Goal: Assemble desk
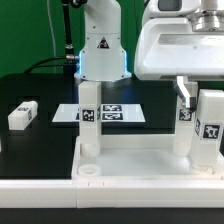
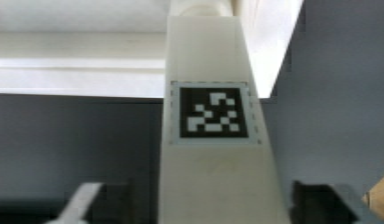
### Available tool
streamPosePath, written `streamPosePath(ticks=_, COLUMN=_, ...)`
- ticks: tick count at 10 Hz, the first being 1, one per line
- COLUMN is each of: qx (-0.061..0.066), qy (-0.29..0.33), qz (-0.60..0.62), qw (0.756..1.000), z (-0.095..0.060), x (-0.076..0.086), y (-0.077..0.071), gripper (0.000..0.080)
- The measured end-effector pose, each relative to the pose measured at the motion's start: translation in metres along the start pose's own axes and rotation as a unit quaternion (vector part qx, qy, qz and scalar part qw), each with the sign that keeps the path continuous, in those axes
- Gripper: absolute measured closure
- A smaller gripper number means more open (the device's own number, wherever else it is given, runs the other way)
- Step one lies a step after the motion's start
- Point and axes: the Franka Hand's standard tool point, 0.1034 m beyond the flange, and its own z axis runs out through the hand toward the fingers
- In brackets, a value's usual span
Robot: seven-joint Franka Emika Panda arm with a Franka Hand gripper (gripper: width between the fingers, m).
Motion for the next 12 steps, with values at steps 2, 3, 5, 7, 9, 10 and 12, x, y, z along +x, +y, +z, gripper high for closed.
streamPosePath(ticks=2, qx=0.000, qy=0.000, qz=0.000, qw=1.000, z=0.000, x=0.000, y=0.000, gripper=0.0210)
streamPosePath(ticks=3, qx=0.000, qy=0.000, qz=0.000, qw=1.000, z=0.000, x=0.000, y=0.000, gripper=0.0162)
streamPosePath(ticks=5, qx=0.000, qy=0.000, qz=0.000, qw=1.000, z=0.000, x=0.000, y=0.000, gripper=0.0153)
streamPosePath(ticks=7, qx=0.000, qy=0.000, qz=0.000, qw=1.000, z=0.000, x=0.000, y=0.000, gripper=0.0150)
streamPosePath(ticks=9, qx=0.000, qy=0.000, qz=0.000, qw=1.000, z=0.000, x=0.000, y=0.000, gripper=0.0150)
streamPosePath(ticks=10, qx=0.000, qy=0.000, qz=0.000, qw=1.000, z=0.000, x=0.000, y=0.000, gripper=0.0150)
streamPosePath(ticks=12, qx=0.002, qy=-0.039, qz=0.004, qw=0.999, z=-0.018, x=0.007, y=0.001, gripper=0.0150)
